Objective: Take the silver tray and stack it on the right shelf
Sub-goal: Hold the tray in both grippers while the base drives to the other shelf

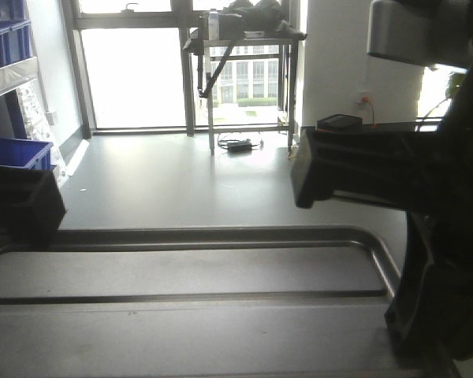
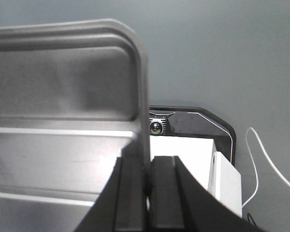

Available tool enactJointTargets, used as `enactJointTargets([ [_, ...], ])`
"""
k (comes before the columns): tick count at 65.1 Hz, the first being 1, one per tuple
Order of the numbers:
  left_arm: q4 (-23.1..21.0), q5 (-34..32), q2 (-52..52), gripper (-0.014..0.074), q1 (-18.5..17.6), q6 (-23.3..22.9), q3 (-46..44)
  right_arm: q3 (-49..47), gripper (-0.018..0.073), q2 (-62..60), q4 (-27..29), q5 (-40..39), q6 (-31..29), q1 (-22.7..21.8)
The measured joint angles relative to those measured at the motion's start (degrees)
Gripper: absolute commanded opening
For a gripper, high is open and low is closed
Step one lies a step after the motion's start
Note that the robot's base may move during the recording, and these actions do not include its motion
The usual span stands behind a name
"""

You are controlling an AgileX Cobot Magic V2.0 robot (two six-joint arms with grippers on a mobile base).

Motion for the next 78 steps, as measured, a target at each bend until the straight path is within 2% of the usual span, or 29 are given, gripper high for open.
enactJointTargets([
  [78,0.0,0.0,0.0,-0.0101,0.0,0.0,0.0,0.0,0.0071,0.0,0.0,0.1,0.0,0.0],
])
